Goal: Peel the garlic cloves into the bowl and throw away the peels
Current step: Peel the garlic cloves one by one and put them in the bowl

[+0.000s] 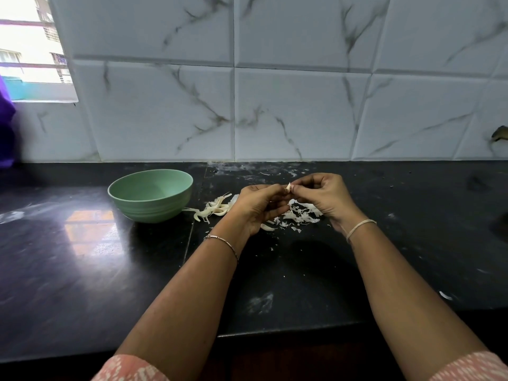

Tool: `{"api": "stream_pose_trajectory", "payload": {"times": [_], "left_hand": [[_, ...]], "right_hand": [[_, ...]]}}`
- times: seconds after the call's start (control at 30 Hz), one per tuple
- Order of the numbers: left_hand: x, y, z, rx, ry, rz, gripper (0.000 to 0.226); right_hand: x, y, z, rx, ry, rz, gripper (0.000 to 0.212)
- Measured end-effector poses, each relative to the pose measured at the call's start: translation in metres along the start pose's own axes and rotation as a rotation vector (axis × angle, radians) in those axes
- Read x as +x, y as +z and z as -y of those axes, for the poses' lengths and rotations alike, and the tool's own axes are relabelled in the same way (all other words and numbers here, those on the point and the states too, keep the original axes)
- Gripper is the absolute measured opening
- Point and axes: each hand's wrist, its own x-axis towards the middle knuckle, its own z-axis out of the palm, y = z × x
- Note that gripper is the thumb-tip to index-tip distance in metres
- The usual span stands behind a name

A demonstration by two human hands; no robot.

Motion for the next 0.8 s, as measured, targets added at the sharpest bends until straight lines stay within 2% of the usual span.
{"api": "stream_pose_trajectory", "payload": {"times": [0.37,0.47,0.57,0.63,0.7,0.8], "left_hand": [[0.002,0.002,0.0,-0.061,-0.024,0.003,0.01],[0.001,0.0,0.0,-0.085,-0.024,0.038,0.011],[0.0,-0.003,-0.001,-0.095,-0.018,0.07,0.016],[-0.001,-0.005,-0.003,-0.082,-0.005,0.064,0.017],[-0.006,-0.008,-0.009,-0.061,0.028,0.047,0.016],[-0.015,-0.021,-0.027,-0.006,0.135,-0.002,0.011]], "right_hand": [[0.003,0.0,-0.002,0.023,0.037,-0.012,0.012],[0.008,0.002,-0.008,-0.026,0.016,-0.133,0.024],[0.01,-0.001,-0.012,-0.244,-0.054,-0.264,0.047],[0.007,-0.002,-0.013,-0.484,-0.131,-0.247,0.053],[0.002,0.001,-0.014,-0.636,-0.182,-0.195,0.048],[0.0,0.004,-0.017,-0.697,-0.214,-0.131,0.019]]}}
